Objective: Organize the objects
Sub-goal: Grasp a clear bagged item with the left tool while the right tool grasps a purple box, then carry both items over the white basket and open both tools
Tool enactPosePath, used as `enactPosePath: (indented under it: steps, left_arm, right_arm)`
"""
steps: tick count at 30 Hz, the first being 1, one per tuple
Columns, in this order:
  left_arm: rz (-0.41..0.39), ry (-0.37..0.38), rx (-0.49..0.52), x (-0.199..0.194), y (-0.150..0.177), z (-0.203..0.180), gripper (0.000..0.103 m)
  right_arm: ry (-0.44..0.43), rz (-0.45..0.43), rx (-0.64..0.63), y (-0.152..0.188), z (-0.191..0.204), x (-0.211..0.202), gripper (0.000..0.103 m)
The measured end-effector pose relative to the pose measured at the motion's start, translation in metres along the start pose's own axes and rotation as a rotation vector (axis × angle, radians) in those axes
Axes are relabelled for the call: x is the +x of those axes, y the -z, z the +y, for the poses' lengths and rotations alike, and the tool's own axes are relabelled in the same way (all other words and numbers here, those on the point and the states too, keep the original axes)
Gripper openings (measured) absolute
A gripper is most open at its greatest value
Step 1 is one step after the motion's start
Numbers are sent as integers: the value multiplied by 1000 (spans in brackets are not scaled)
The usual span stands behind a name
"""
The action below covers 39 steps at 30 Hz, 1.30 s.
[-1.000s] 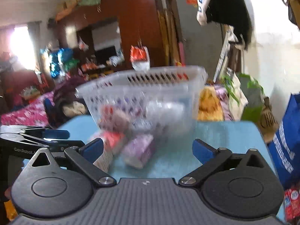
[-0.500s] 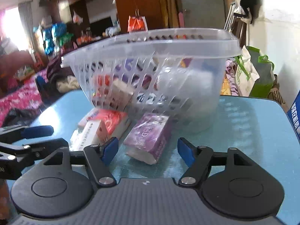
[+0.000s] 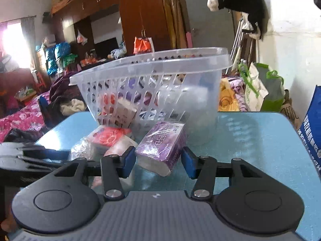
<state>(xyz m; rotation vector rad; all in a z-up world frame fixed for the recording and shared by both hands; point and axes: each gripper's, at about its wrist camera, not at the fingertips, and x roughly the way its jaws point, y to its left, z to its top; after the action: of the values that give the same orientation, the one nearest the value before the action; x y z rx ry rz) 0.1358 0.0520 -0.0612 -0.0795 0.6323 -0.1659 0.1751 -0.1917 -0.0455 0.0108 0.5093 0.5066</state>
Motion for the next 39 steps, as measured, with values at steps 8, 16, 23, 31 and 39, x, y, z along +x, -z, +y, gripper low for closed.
enactPosePath:
  steps: [8, 16, 23, 31, 39]
  left_arm:
    - [-143, 41, 2, -29, 8, 4, 49]
    - [-196, 86, -29, -36, 7, 10, 49]
    - [-258, 100, -59, -46, 9, 16, 49]
    - [-375, 160, -70, -77, -22, 20, 49]
    - [-353, 94, -21, -66, -144, 1, 49]
  right_arm:
    - [1, -87, -8, 1, 5, -10, 54]
    - [-13, -140, -34, 3, 8, -17, 54]
    - [-46, -186, -16, 6, 5, -25, 54]
    - [-127, -228, -32, -13, 14, -63, 54]
    - [-10, -306, -115, -110, 29, -52, 53]
